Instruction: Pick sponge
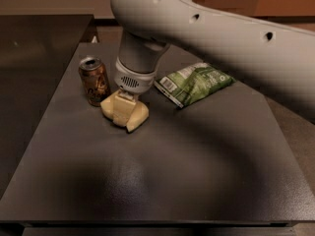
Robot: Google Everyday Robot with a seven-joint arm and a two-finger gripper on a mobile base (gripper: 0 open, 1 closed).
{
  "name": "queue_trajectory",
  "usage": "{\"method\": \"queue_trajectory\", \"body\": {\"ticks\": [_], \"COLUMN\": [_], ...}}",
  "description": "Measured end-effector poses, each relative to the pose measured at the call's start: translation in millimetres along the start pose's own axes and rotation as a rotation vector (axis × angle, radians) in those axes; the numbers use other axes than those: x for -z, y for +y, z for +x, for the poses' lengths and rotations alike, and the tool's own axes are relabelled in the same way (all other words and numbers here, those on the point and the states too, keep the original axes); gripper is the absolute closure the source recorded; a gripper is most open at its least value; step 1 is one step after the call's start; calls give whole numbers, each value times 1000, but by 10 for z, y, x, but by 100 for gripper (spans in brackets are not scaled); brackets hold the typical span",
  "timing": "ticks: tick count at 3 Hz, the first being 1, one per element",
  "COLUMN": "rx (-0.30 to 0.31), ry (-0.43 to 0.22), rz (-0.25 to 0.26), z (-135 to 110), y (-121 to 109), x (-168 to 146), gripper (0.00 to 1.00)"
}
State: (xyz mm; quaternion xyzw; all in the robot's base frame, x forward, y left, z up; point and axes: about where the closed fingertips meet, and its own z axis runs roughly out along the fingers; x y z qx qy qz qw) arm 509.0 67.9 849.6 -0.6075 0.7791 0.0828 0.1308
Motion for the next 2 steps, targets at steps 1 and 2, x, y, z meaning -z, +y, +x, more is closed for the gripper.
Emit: {"method": "queue_trajectory", "body": {"ticks": [1, 2], "rx": [2, 2], "ry": [1, 1], "rz": [1, 1], "z": [-4, -4], "y": [7, 8], "x": [-2, -2], "gripper": [0, 0]}}
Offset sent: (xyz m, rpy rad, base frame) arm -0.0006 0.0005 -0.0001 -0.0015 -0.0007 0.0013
